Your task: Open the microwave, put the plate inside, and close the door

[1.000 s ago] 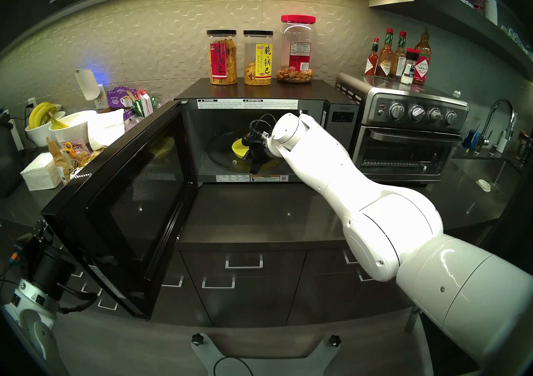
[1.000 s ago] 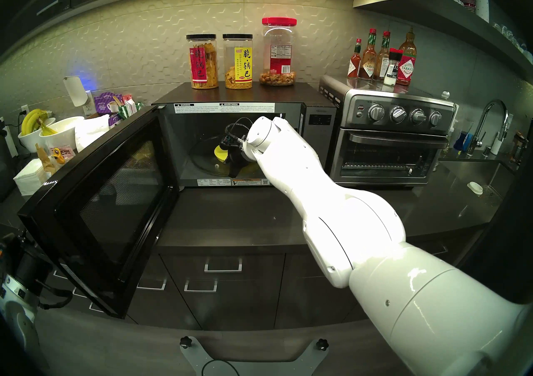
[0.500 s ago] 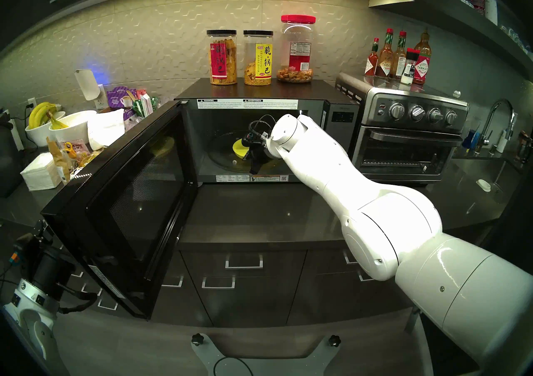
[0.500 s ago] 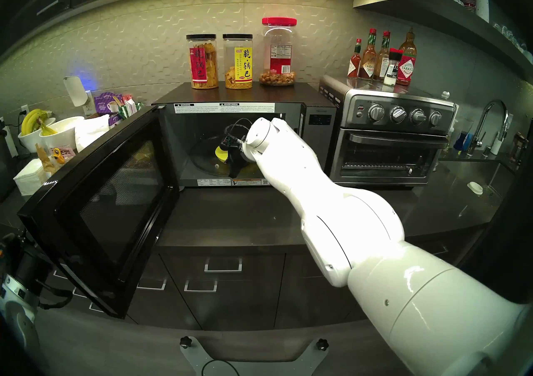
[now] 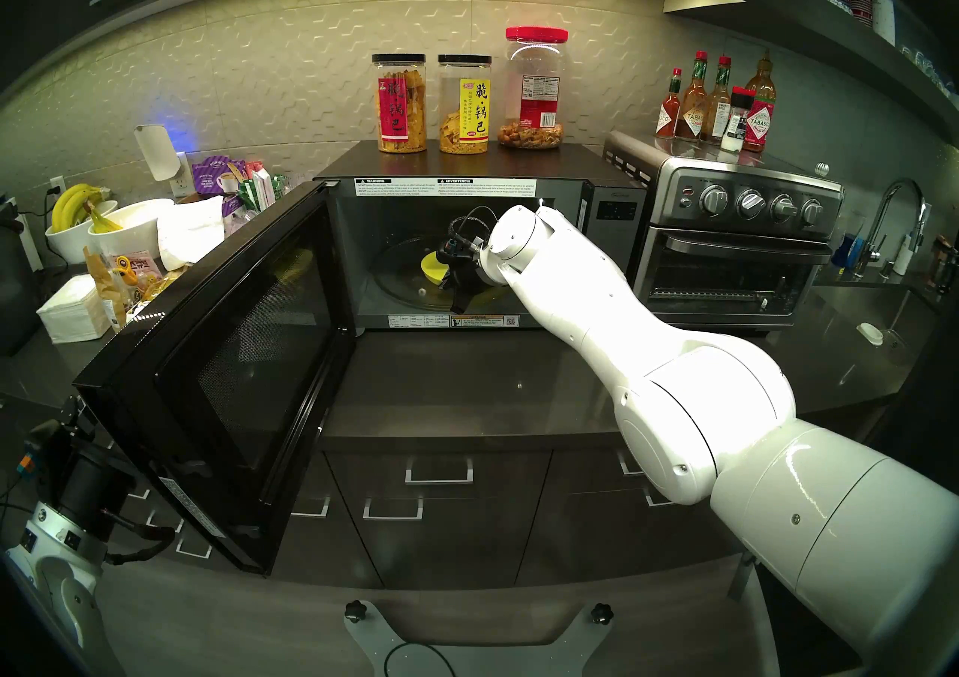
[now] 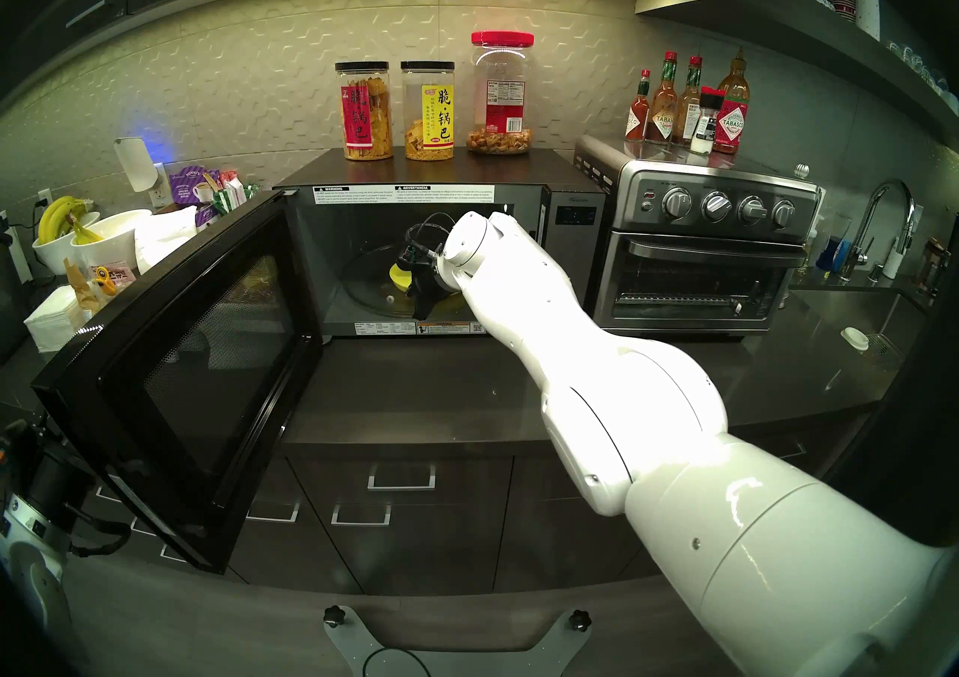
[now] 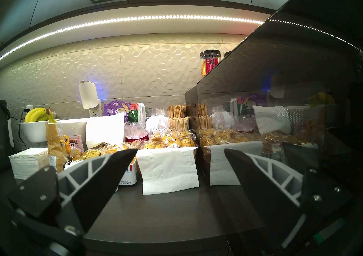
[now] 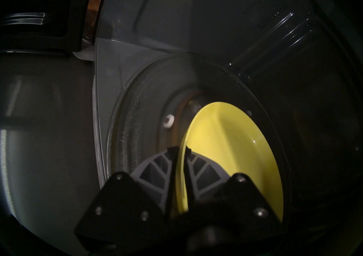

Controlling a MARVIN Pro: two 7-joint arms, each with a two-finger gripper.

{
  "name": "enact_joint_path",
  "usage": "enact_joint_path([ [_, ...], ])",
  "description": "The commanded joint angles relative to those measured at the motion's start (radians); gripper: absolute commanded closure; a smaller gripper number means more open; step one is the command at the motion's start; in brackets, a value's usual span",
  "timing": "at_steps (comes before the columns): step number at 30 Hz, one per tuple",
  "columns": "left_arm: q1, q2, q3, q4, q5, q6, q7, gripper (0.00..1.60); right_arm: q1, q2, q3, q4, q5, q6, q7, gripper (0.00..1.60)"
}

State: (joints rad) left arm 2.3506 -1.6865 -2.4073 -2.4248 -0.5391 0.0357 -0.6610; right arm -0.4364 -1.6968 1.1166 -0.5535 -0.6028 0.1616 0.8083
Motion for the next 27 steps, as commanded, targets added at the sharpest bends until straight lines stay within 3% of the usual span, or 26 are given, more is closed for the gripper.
enact_joint_path([
  [1, -0.002, 0.002, -0.001, -0.019, -0.002, 0.003, 0.0, 0.0, 0.029, -0.002, 0.009, -0.037, 0.006, 0.0, 0.007, 0.9],
  [19, -0.006, -0.002, -0.003, -0.019, 0.0, 0.005, -0.005, 0.0, -0.005, 0.035, 0.032, -0.163, 0.003, 0.037, 0.083, 0.87],
  [27, -0.008, -0.004, -0.004, -0.019, 0.002, 0.006, -0.007, 0.0, -0.039, 0.072, 0.046, -0.263, 0.014, 0.063, 0.144, 0.87],
])
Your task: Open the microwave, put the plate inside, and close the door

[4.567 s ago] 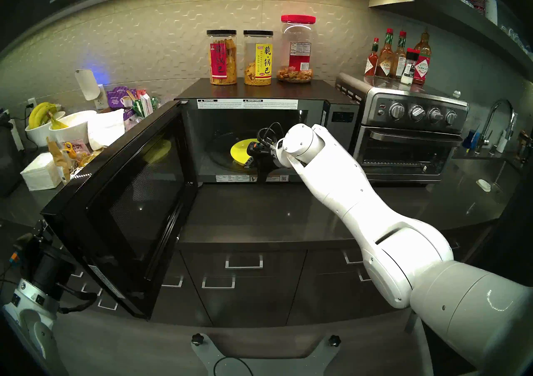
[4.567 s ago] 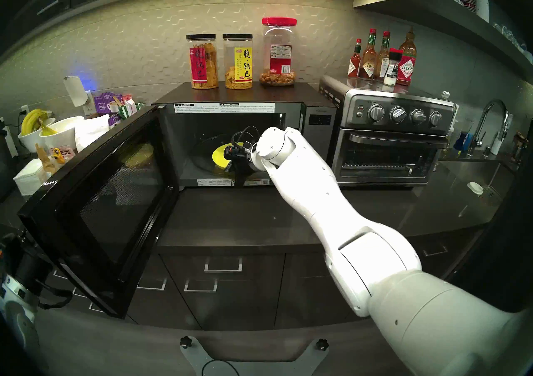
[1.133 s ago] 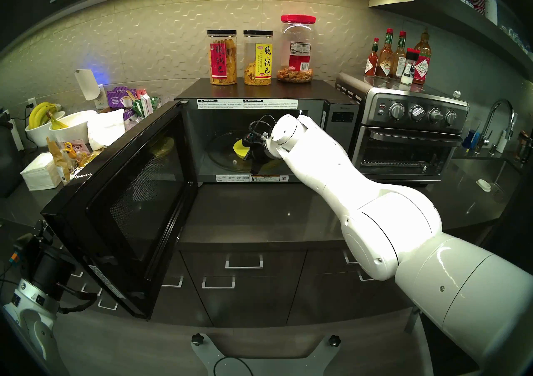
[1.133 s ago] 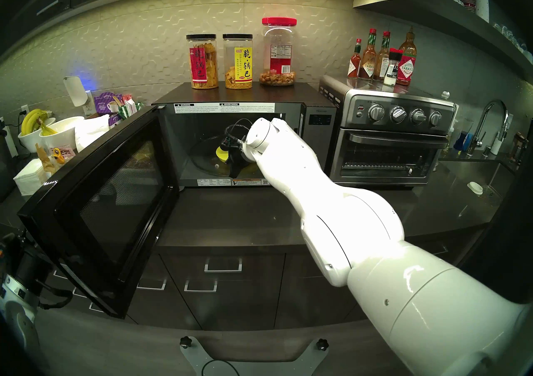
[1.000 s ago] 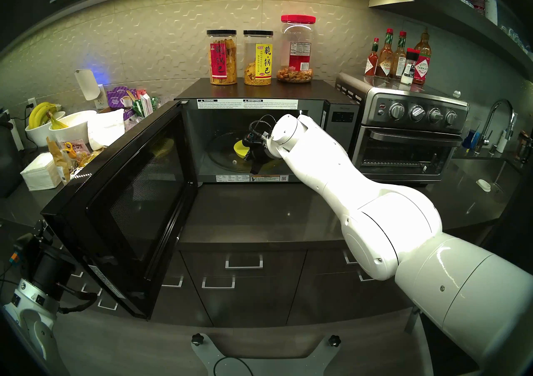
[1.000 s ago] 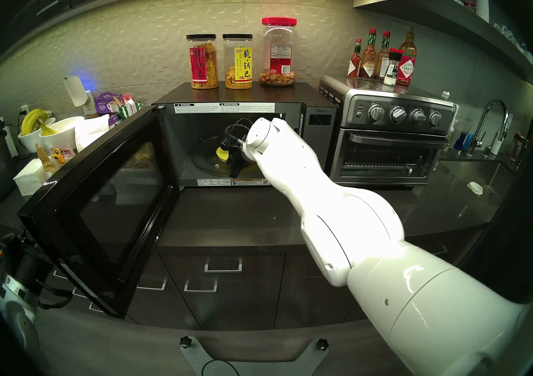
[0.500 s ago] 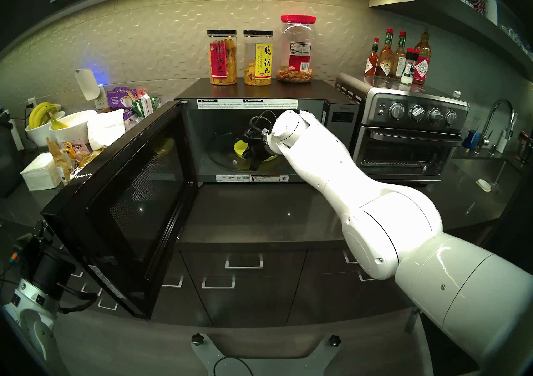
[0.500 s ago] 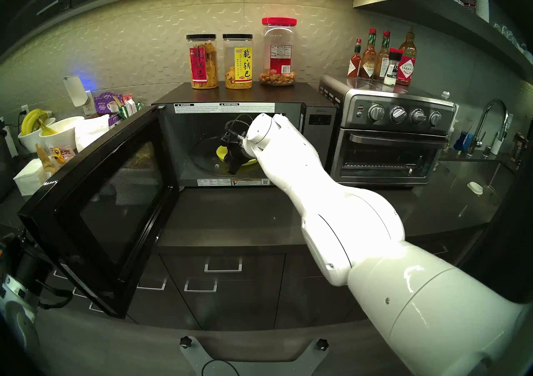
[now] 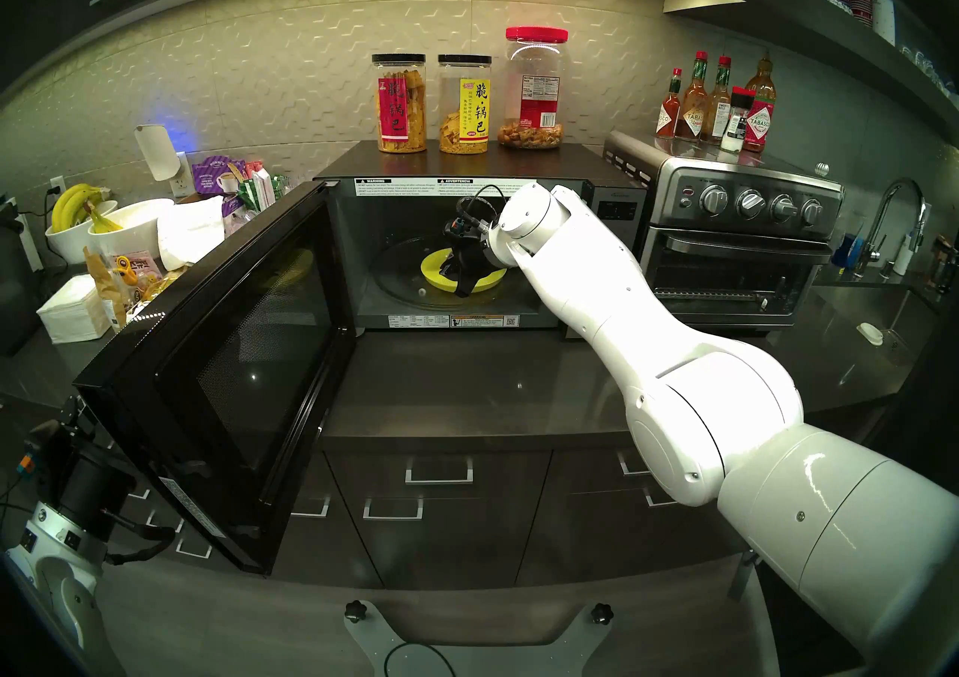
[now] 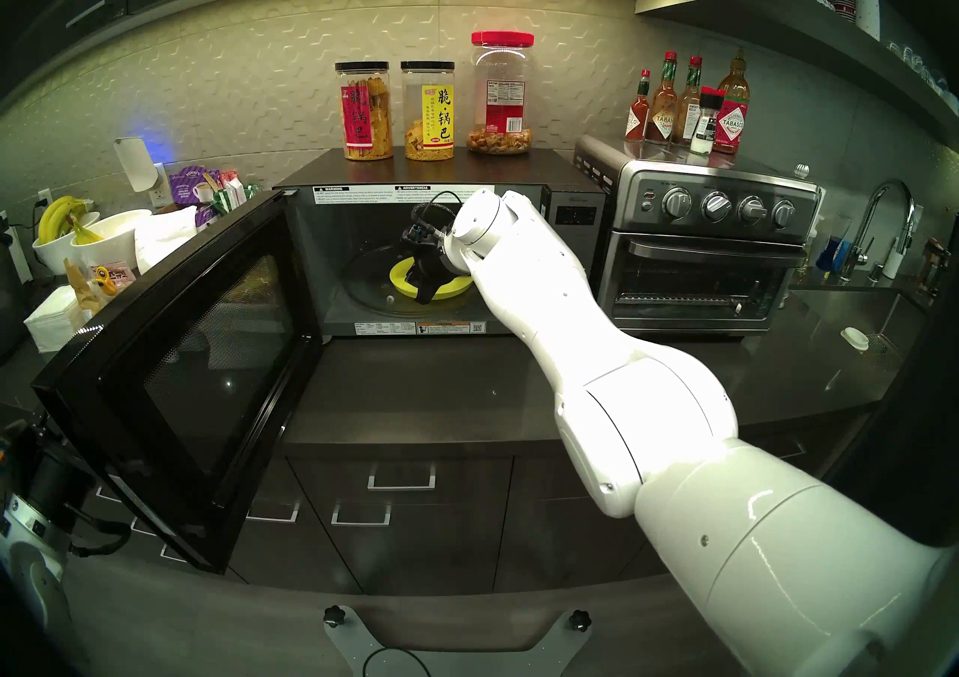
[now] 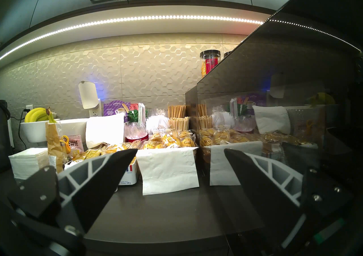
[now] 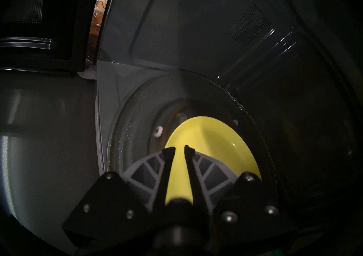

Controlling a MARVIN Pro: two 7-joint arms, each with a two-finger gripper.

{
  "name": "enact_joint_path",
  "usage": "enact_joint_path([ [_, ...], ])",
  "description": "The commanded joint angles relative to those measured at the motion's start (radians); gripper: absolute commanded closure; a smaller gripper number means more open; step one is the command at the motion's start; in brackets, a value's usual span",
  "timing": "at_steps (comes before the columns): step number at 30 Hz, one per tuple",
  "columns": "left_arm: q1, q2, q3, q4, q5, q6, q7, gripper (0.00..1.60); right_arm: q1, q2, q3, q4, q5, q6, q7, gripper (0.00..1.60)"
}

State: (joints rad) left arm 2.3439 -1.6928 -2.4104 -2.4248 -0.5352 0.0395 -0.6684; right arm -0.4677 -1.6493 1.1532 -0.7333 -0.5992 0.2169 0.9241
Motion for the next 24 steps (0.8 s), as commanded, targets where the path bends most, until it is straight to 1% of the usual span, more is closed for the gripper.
enact_joint_path([
  [1, -0.002, 0.002, -0.001, -0.019, -0.002, 0.003, 0.0, 0.0, -0.03, 0.042, 0.013, -0.134, 0.011, 0.02, 0.053, 0.87],
  [2, -0.002, 0.002, -0.001, -0.019, -0.002, 0.003, 0.0, 0.0, -0.018, 0.04, 0.015, -0.11, 0.014, 0.011, 0.058, 0.87],
  [3, -0.003, 0.001, -0.001, -0.019, -0.001, 0.003, 0.0, 0.0, -0.035, 0.052, 0.017, -0.144, 0.013, 0.019, 0.069, 0.87],
  [5, -0.003, 0.001, -0.001, -0.019, -0.001, 0.003, -0.001, 0.0, -0.048, 0.065, 0.023, -0.172, 0.018, 0.024, 0.09, 0.88],
  [6, -0.003, 0.001, -0.001, -0.019, -0.001, 0.003, -0.001, 0.0, -0.043, 0.066, 0.026, -0.162, 0.02, 0.019, 0.095, 0.9],
  [7, -0.003, 0.001, -0.001, -0.019, -0.001, 0.004, -0.001, 0.0, -0.06, 0.078, 0.028, -0.196, 0.021, 0.025, 0.108, 0.9],
  [9, -0.004, 0.0, -0.001, -0.019, -0.001, 0.004, -0.001, 0.0, -0.059, 0.082, 0.031, -0.193, 0.023, 0.02, 0.118, 0.9],
  [11, -0.004, 0.0, -0.002, -0.019, 0.0, 0.004, -0.002, 0.0, -0.086, 0.105, 0.041, -0.239, 0.033, 0.02, 0.157, 0.9],
  [12, -0.005, -0.001, -0.002, -0.019, 0.0, 0.004, -0.003, 0.0, -0.088, 0.109, 0.046, -0.242, 0.039, 0.019, 0.166, 0.89],
  [13, -0.005, -0.001, -0.002, -0.019, 0.0, 0.004, -0.003, 0.0, -0.102, 0.118, 0.055, -0.27, 0.045, 0.025, 0.176, 0.88],
  [14, -0.005, -0.001, -0.002, -0.019, 0.001, 0.004, -0.003, 0.0, -0.095, 0.119, 0.06, -0.259, 0.05, 0.02, 0.186, 0.87],
  [15, -0.005, -0.002, -0.002, -0.019, 0.001, 0.004, -0.003, 0.0, -0.115, 0.133, 0.065, -0.3, 0.054, 0.026, 0.203, 0.88],
  [18, -0.006, -0.002, -0.002, -0.019, 0.001, 0.004, -0.004, 0.0, -0.113, 0.14, 0.072, -0.294, 0.061, 0.017, 0.224, 0.87],
  [19, -0.006, -0.002, -0.002, -0.019, 0.002, 0.005, -0.004, 0.0, -0.13, 0.15, 0.077, -0.326, 0.065, 0.02, 0.239, 0.87],
  [21, -0.007, -0.003, -0.003, -0.019, 0.002, 0.005, -0.005, 0.0, -0.147, 0.166, 0.092, -0.358, 0.079, 0.017, 0.274, 0.85],
  [22, -0.007, -0.003, -0.003, -0.019, 0.002, 0.005, -0.005, 0.0, -0.147, 0.166, 0.092, -0.358, 0.079, 0.017, 0.274, 0.85],
  [24, -0.007, -0.004, -0.003, -0.019, 0.003, 0.005, -0.006, 0.0, -0.164, 0.18, 0.103, -0.391, 0.09, 0.015, 0.303, 0.85],
])
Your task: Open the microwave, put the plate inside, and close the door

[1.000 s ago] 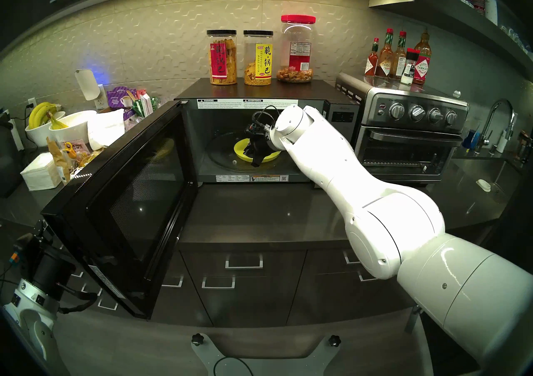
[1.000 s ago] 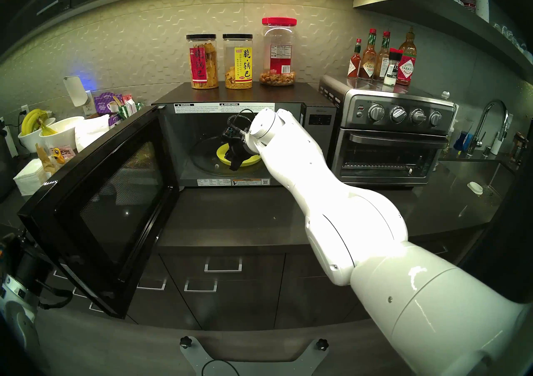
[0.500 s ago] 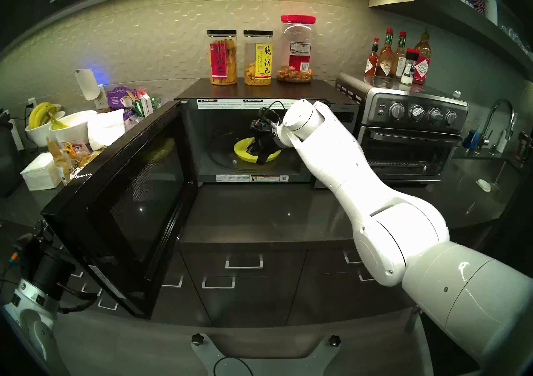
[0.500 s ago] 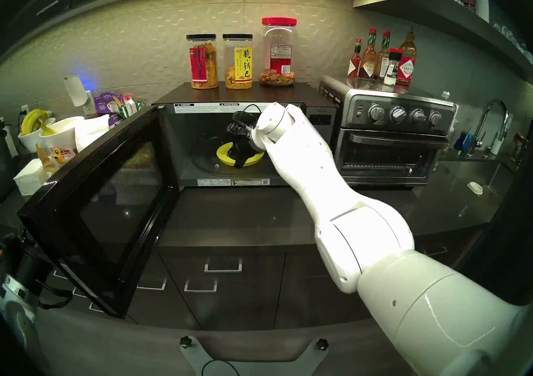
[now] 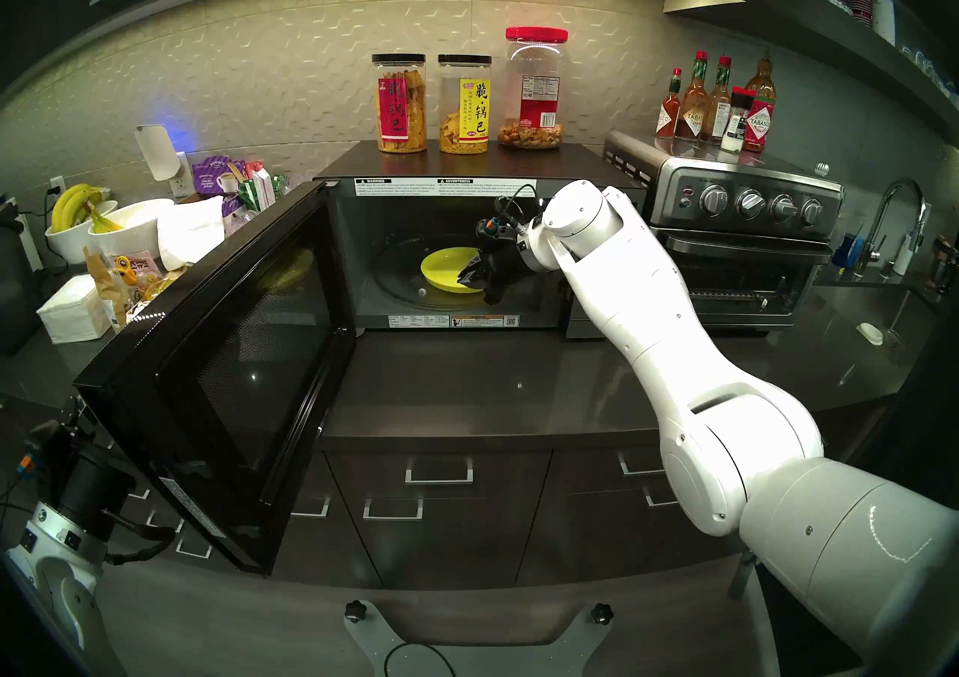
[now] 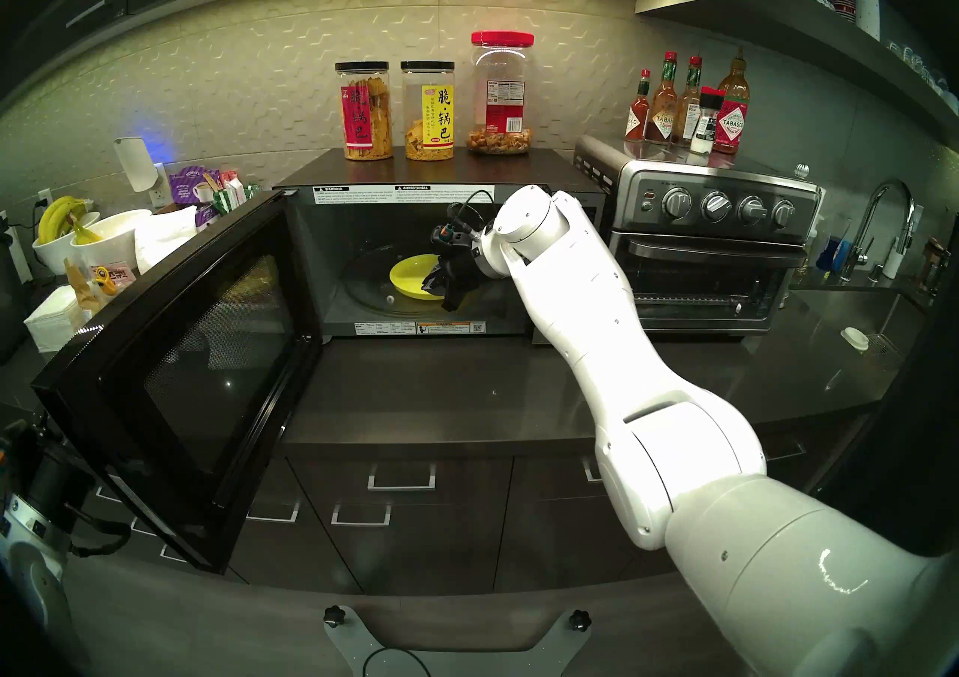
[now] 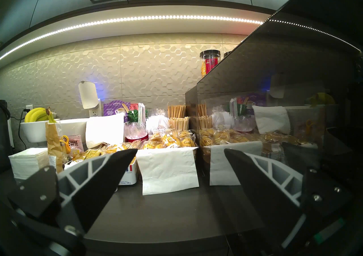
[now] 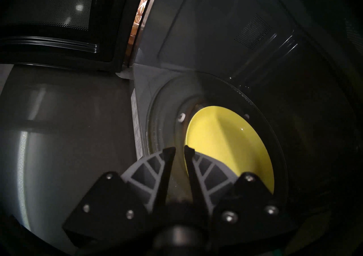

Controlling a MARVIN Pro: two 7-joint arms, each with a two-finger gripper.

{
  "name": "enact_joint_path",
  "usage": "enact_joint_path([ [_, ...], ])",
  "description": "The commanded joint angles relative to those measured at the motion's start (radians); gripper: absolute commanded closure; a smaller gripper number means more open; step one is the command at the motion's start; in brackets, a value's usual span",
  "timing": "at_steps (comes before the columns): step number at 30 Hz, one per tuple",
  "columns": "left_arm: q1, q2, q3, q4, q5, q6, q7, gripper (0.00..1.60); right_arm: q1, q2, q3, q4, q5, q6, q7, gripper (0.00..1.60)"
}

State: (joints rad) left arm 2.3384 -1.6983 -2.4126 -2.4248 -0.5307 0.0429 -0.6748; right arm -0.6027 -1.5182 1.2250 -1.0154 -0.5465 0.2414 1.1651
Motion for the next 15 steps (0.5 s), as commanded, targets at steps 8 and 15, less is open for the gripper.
enact_joint_path([
  [8, -0.004, 0.0, -0.001, -0.019, 0.0, 0.002, -0.001, 0.0, -0.084, 0.094, 0.078, -0.209, 0.075, -0.01, 0.157, 0.83],
  [15, -0.006, -0.002, -0.002, -0.019, 0.001, 0.003, -0.003, 0.0, -0.135, 0.135, 0.126, -0.29, 0.1, 0.002, 0.215, 0.82],
])
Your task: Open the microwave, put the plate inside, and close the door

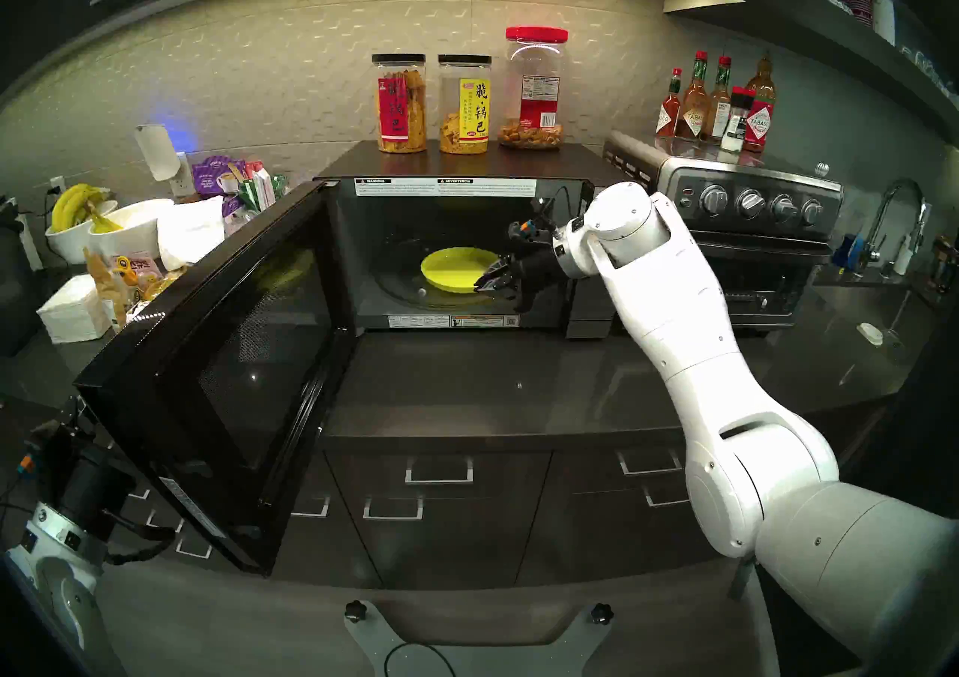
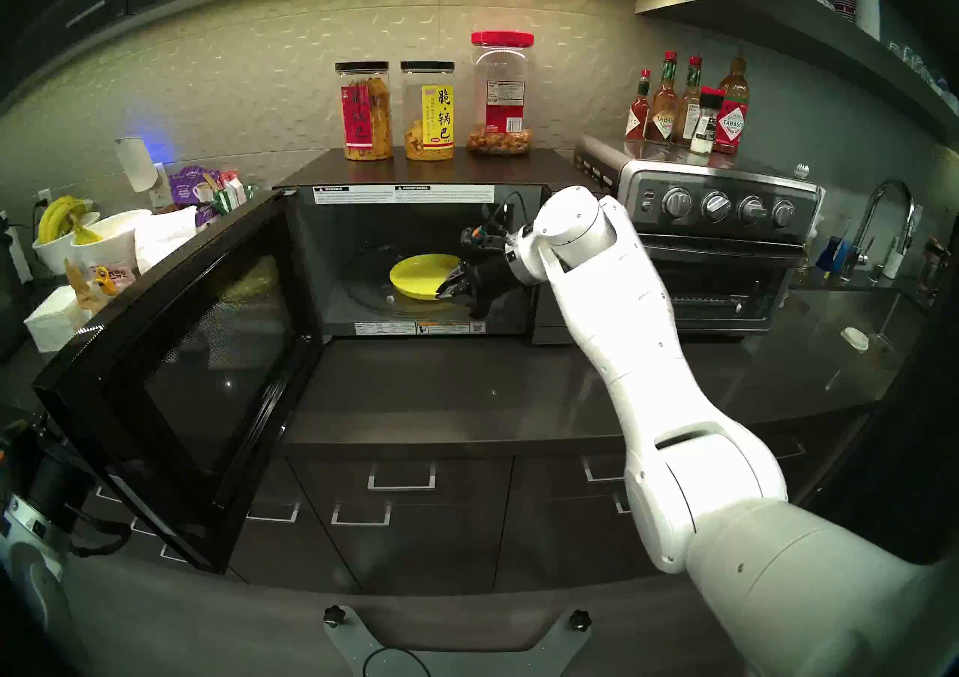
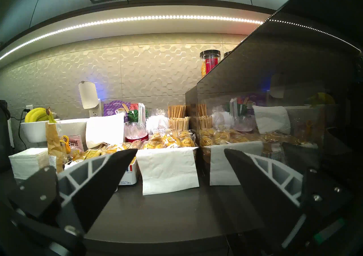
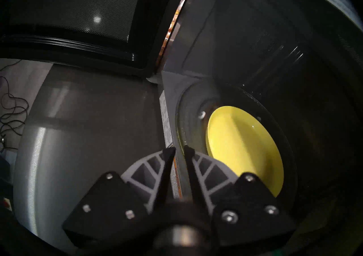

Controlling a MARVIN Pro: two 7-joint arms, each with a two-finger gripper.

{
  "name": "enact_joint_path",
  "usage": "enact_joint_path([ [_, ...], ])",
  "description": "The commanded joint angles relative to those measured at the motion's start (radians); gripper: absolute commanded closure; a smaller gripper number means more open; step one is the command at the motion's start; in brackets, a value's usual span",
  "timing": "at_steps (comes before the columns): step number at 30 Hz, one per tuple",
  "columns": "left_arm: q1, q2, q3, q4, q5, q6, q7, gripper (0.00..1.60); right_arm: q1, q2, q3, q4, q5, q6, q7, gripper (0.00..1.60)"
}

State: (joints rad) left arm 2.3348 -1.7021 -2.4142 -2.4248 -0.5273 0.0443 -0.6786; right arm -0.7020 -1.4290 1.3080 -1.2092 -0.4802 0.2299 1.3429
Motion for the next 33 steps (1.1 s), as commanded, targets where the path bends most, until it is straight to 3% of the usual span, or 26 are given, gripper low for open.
enact_joint_path([
  [1, -0.002, 0.002, 0.0, -0.019, -0.002, 0.002, 0.0, 0.0, -0.049, 0.053, 0.053, -0.115, 0.037, 0.019, 0.045, 0.81],
  [2, -0.003, 0.001, -0.001, -0.019, -0.002, 0.002, 0.0, 0.0, -0.063, 0.063, 0.072, -0.135, 0.048, 0.023, 0.06, 0.72],
  [10, -0.005, -0.001, -0.001, -0.019, 0.0, 0.003, -0.002, 0.0, -0.124, 0.106, 0.135, -0.239, 0.09, 0.037, 0.138, 0.75],
  [17, -0.006, -0.002, -0.002, -0.019, 0.001, 0.004, -0.004, 0.0, -0.189, 0.14, 0.192, -0.333, 0.121, 0.062, 0.141, 0.82],
  [24, -0.008, -0.003, -0.003, -0.019, 0.001, 0.006, -0.006, 0.0, -0.252, 0.181, 0.241, -0.413, 0.169, 0.091, 0.141, 0.81],
  [25, -0.008, -0.003, -0.003, -0.019, 0.001, 0.006, -0.006, 0.0, -0.287, 0.191, 0.257, -0.471, 0.168, 0.111, 0.141, 0.81],
  [33, -0.011, -0.005, -0.004, -0.019, 0.002, 0.008, -0.008, 0.0, -0.371, 0.247, 0.343, -0.547, 0.221, 0.134, 0.141, 0.81],
])
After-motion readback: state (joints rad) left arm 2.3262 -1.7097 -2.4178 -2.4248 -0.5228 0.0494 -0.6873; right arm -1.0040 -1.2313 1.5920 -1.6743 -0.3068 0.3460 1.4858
